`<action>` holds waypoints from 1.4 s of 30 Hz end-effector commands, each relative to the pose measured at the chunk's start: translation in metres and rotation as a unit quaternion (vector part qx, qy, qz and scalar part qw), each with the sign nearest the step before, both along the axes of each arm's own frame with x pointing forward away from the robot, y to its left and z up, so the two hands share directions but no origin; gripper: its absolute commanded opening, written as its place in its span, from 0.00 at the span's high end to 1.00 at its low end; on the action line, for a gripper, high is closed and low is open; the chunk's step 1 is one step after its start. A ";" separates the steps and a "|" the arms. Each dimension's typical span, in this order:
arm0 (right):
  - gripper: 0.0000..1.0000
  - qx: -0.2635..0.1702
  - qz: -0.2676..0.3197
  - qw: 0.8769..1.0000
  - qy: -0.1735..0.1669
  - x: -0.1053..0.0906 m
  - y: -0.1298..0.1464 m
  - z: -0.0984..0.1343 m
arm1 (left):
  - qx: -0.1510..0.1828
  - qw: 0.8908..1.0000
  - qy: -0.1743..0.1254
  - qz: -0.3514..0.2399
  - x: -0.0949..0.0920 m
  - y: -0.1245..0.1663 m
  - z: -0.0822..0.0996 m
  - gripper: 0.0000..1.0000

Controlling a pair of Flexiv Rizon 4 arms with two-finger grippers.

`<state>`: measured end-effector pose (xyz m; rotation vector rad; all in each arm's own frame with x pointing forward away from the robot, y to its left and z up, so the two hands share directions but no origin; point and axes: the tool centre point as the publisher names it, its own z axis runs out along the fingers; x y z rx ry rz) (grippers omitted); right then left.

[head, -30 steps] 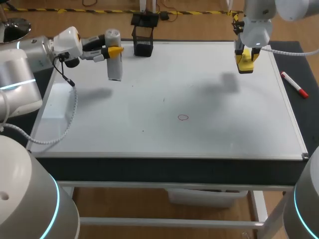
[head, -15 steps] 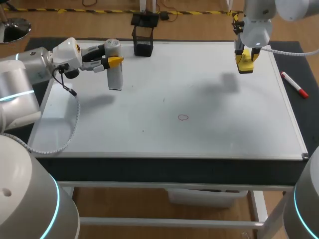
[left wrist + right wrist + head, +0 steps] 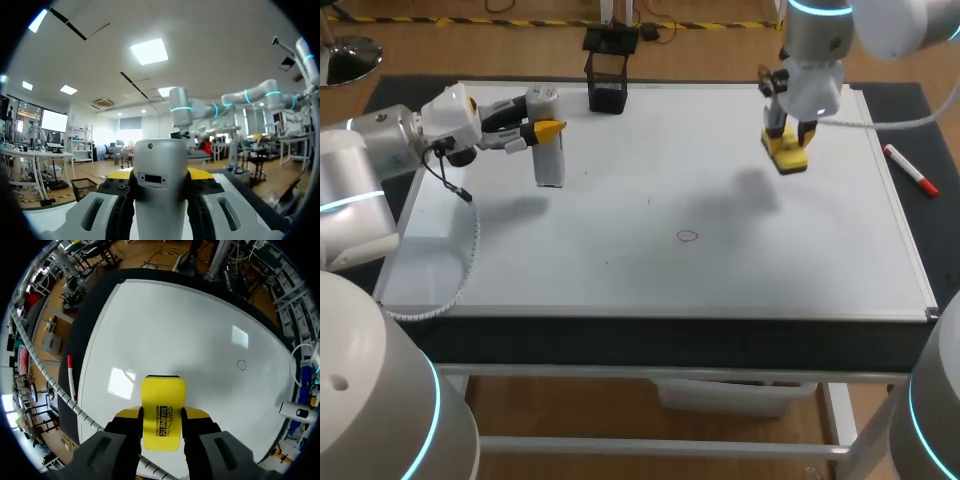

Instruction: Pick up the inspection probe, press it on each red-marked spot on the whiteboard one by one, put down the probe, pick up the eraser, and wipe off all the red marks.

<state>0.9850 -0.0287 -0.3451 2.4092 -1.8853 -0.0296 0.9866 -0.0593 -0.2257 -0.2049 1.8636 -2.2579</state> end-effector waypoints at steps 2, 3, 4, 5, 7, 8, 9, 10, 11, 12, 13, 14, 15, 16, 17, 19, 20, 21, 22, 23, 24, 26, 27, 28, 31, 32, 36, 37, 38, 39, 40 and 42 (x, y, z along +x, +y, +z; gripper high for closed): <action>1.00 0.013 0.025 0.999 -0.035 -0.047 0.009 0.006 | -0.001 1.000 -0.001 0.002 -0.001 0.000 0.000 1.00; 1.00 0.014 0.034 0.999 -0.038 -0.052 0.012 0.007 | -0.001 1.000 -0.001 0.002 -0.001 0.000 0.000 1.00; 1.00 0.017 0.041 0.998 -0.037 -0.057 0.016 0.008 | -0.001 1.000 -0.001 0.002 -0.001 0.000 0.000 1.00; 1.00 0.018 0.046 0.998 -0.038 -0.060 0.019 0.008 | -0.001 1.000 -0.001 0.002 -0.001 0.000 0.000 1.00; 1.00 0.016 0.049 0.998 -0.042 -0.062 0.022 0.009 | -0.001 1.000 -0.001 0.002 -0.001 0.000 0.000 1.00; 1.00 0.017 0.050 0.998 -0.042 -0.062 0.022 0.009 | -0.001 1.000 -0.001 0.002 -0.001 0.000 0.000 1.00; 1.00 0.017 0.050 0.998 -0.042 -0.062 0.023 0.009 | -0.001 1.000 -0.001 0.002 -0.001 0.000 0.000 1.00; 1.00 0.016 0.050 0.998 -0.042 -0.061 0.023 0.009 | -0.003 1.000 -0.001 0.002 -0.002 -0.002 0.000 1.00; 1.00 0.013 0.050 0.998 -0.042 -0.059 0.023 0.008 | -0.006 1.000 -0.001 0.001 -0.004 -0.004 0.000 1.00; 1.00 0.012 0.050 0.998 -0.042 -0.057 0.023 0.006 | -0.010 1.000 -0.002 -0.001 -0.007 -0.007 0.001 1.00; 1.00 0.009 0.048 0.998 -0.042 -0.054 0.022 0.005 | -0.011 1.000 -0.004 -0.006 -0.010 -0.011 0.001 1.00; 1.00 0.007 0.046 0.998 -0.042 -0.052 0.021 0.004 | -0.013 1.000 -0.005 -0.011 -0.014 -0.016 0.002 1.00; 1.00 0.003 0.044 0.998 -0.042 -0.049 0.019 0.003 | -0.014 1.000 -0.008 -0.018 -0.016 -0.020 0.002 1.00; 1.00 -0.002 0.042 0.998 -0.040 -0.045 0.018 0.000 | -0.015 1.000 -0.009 -0.024 -0.019 -0.025 0.002 1.00; 1.00 -0.003 0.040 0.998 -0.040 -0.043 0.017 0.000 | -0.016 0.999 -0.010 -0.030 -0.023 -0.030 0.002 1.00; 1.00 -0.014 0.031 0.999 -0.041 -0.036 0.014 -0.001 | -0.019 0.999 -0.012 -0.045 -0.028 -0.040 0.003 1.00; 1.00 -0.014 0.031 0.999 -0.041 -0.036 0.014 -0.001 | -0.020 0.998 -0.012 -0.052 -0.030 -0.044 0.004 1.00; 1.00 -0.014 0.031 0.999 -0.041 -0.036 0.014 -0.001 | -0.022 0.998 -0.013 -0.058 -0.032 -0.048 0.004 1.00; 1.00 -0.014 0.031 0.999 -0.041 -0.036 0.014 -0.001 | -0.023 0.998 -0.014 -0.064 -0.034 -0.052 0.005 1.00; 1.00 -0.014 0.031 0.999 -0.041 -0.036 0.014 -0.001 | -0.027 0.997 -0.015 -0.071 -0.036 -0.057 0.006 1.00; 1.00 -0.014 0.031 0.999 -0.041 -0.036 0.014 -0.001 | -0.029 0.997 -0.016 -0.076 -0.038 -0.060 0.007 1.00; 1.00 -0.014 0.031 0.999 -0.041 -0.036 0.014 -0.001 | -0.030 0.996 -0.018 -0.084 -0.042 -0.067 0.009 1.00; 1.00 -0.014 0.031 0.999 -0.041 -0.036 0.014 -0.001 | -0.032 0.995 -0.019 -0.089 -0.045 -0.071 0.010 1.00; 1.00 -0.014 0.031 0.999 -0.041 -0.036 0.014 -0.001 | -0.033 0.995 -0.020 -0.095 -0.047 -0.074 0.010 1.00; 1.00 -0.014 0.031 0.999 -0.041 -0.036 0.014 -0.001 | -0.034 0.994 -0.022 -0.104 -0.051 -0.081 0.014 1.00; 1.00 -0.014 0.031 0.999 -0.041 -0.036 0.014 -0.001 | -0.035 0.993 -0.023 -0.110 -0.053 -0.084 0.015 1.00; 1.00 -0.014 0.031 0.999 -0.041 -0.036 0.014 -0.001 | -0.037 0.991 -0.024 -0.127 -0.058 -0.096 0.017 1.00; 1.00 -0.014 0.031 0.999 -0.041 -0.036 0.014 -0.001 | -0.037 0.990 -0.024 -0.131 -0.059 -0.099 0.018 1.00; 1.00 -0.014 0.031 0.999 -0.041 -0.036 0.014 -0.001 | -0.039 0.990 -0.023 -0.134 -0.060 -0.101 0.018 1.00; 1.00 -0.014 0.031 0.999 -0.041 -0.036 0.014 -0.001 | -0.040 0.989 -0.023 -0.137 -0.061 -0.104 0.018 1.00; 1.00 -0.014 0.031 0.999 -0.041 -0.036 0.014 -0.001 | -0.041 0.989 -0.022 -0.140 -0.062 -0.106 0.018 1.00; 1.00 -0.014 0.031 0.999 -0.041 -0.036 0.014 -0.001 | -0.044 0.988 -0.020 -0.150 -0.063 -0.109 0.018 1.00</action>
